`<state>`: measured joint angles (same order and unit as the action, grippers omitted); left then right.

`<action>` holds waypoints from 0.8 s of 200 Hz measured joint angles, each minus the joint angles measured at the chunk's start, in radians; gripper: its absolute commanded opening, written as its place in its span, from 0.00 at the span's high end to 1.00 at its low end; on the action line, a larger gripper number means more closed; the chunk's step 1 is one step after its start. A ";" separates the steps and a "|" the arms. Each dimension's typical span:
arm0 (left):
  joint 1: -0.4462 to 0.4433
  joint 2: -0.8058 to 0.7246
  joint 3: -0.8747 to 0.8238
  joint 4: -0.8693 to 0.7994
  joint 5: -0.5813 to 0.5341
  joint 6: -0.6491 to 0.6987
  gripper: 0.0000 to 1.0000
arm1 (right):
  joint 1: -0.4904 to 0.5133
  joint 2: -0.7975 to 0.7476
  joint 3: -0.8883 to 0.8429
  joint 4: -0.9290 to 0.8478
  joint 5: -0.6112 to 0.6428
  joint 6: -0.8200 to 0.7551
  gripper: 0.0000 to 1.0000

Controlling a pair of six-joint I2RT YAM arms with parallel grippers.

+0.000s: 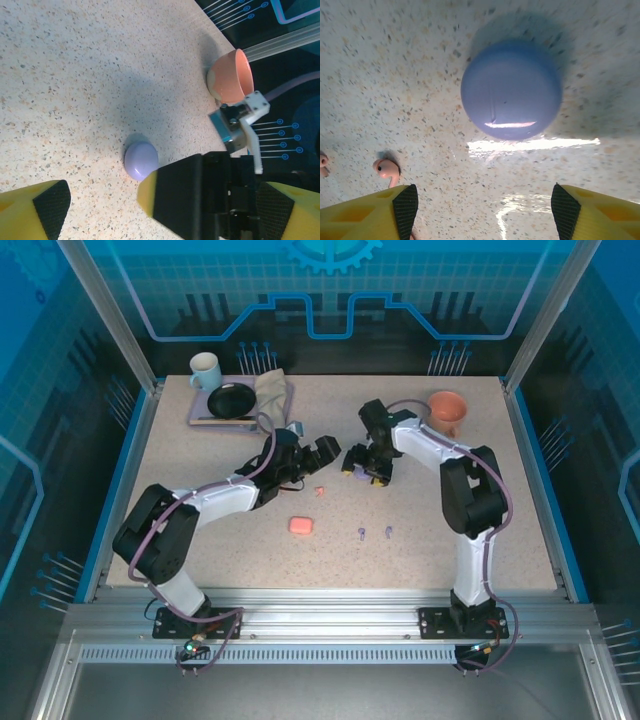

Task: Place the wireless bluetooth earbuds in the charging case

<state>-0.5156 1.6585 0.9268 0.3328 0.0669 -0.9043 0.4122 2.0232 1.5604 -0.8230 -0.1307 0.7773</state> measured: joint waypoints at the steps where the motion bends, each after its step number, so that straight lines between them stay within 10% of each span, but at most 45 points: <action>1: 0.001 -0.001 0.000 0.000 0.000 0.000 0.01 | -0.001 0.000 0.001 -0.001 0.001 -0.001 0.25; 83: 0.016 -0.016 0.010 -0.027 0.000 0.021 0.01 | -0.032 0.273 0.439 -0.086 0.064 -0.102 0.26; 160: 0.016 -0.016 0.029 -0.038 0.000 0.021 0.01 | -0.032 0.330 0.400 -0.081 0.040 -0.129 0.29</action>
<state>-0.4992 1.6424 0.9558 0.2947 0.0669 -0.8837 0.3805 2.3535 1.9602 -0.9039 -0.0902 0.6487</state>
